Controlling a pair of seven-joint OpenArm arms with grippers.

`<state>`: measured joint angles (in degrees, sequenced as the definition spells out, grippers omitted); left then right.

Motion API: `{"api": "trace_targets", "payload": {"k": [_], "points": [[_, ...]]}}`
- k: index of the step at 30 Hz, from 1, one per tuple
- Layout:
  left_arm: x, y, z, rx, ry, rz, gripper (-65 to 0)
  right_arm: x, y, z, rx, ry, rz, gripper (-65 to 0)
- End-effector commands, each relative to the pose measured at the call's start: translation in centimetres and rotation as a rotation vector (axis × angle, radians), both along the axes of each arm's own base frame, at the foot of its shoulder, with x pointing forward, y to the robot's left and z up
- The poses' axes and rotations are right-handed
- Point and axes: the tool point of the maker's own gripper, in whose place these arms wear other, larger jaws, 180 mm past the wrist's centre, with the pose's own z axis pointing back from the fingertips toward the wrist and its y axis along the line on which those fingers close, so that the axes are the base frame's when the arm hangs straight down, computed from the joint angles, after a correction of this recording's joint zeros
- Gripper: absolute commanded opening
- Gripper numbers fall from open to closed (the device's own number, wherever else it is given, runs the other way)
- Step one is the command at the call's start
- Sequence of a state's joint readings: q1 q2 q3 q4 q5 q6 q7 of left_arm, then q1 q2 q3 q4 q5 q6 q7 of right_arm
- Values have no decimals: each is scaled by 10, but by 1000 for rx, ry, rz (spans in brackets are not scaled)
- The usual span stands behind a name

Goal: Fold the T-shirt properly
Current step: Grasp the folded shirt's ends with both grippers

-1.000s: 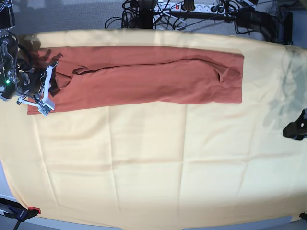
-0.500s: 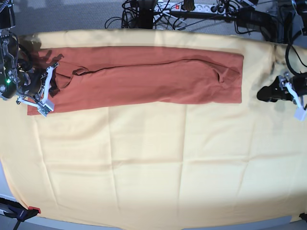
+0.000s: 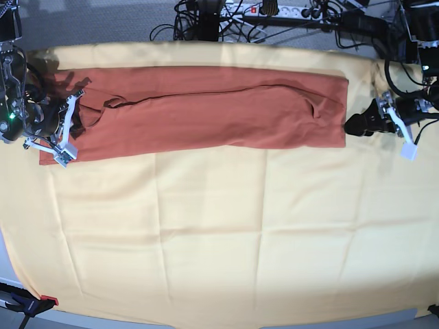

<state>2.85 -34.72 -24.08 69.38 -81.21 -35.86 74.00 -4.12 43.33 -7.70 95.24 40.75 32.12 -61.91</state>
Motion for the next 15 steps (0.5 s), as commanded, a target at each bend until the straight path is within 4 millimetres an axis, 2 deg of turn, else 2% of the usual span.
{"api": "trace_targets", "payload": {"k": [1,8,15], "points": [[-1,1,1,28,8,-23,-242,0,-5,0,-19,2,-3,-650],[-13,-18,-11,15,65,-101,-242,0,-5,0,-20,2,-3,-650],[-14,-10,-12,51,75,-106,-243,0,-5,0,-20,2,-3,-650]]}}
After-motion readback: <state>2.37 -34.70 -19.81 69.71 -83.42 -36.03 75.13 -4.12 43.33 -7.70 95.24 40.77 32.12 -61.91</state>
